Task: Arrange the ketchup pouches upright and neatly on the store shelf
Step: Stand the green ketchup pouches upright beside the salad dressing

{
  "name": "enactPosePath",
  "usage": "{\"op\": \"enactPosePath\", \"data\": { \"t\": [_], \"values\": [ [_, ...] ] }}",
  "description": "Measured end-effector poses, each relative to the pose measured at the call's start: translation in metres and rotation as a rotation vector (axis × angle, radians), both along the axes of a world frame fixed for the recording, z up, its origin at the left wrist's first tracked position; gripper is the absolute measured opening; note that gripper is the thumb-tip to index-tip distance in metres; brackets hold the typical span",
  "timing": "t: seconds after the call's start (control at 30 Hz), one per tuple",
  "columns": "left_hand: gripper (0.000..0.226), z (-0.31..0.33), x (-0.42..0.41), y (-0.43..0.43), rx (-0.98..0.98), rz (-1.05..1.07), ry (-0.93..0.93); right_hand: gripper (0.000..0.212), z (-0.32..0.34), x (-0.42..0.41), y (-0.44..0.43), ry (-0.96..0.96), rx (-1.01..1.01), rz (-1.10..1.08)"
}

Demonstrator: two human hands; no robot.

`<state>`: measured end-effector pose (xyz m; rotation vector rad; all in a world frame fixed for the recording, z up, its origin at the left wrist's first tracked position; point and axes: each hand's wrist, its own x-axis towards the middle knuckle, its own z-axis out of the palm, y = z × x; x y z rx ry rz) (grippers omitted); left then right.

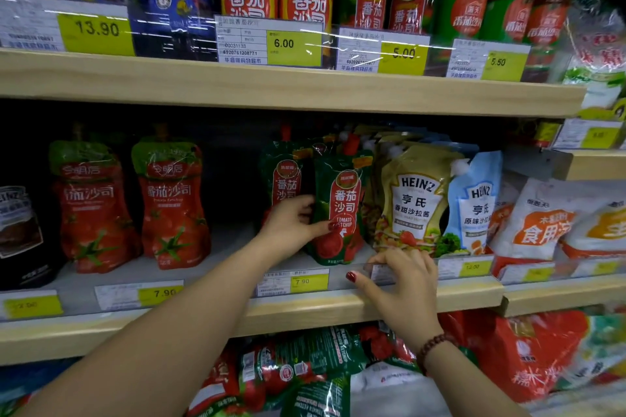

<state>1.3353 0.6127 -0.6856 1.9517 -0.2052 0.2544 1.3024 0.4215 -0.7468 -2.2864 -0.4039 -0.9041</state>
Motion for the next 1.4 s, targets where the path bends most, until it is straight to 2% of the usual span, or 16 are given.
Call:
{"op": "enactPosePath", "data": {
  "t": [0.07, 0.1, 0.17, 0.33, 0.7, 1.0, 1.4],
  "values": [
    [0.09, -0.001, -0.005, 0.005, 0.094, 0.079, -0.142, 0.028, -0.001, 0.0, 0.001, -0.007, 0.007, 0.0],
    [0.104, 0.0, -0.009, 0.009, 0.13, 0.072, -0.21, 0.029, -0.001, 0.0, 0.001, -0.016, 0.004, -0.001],
    [0.116, 0.004, -0.013, 0.014, 0.223, 0.033, -0.289, 0.029, -0.003, 0.0, 0.003, -0.033, -0.007, -0.01],
    [0.118, 0.008, -0.008, 0.006, 0.44, -0.032, -0.291, 0.032, -0.004, 0.0, 0.002, -0.023, -0.023, -0.024],
    [0.117, 0.001, 0.023, 0.001, 0.43, -0.021, -0.297, 0.031, -0.012, 0.004, 0.003, -0.101, -0.029, -0.039],
    [0.105, -0.007, 0.025, -0.009, 0.613, 0.078, -0.315, 0.031, -0.015, 0.005, 0.003, -0.155, -0.022, -0.052],
    [0.109, -0.007, 0.028, -0.02, 0.631, 0.125, -0.291, 0.033, -0.016, 0.004, 0.004, -0.17, -0.034, -0.058]
  ]
}}
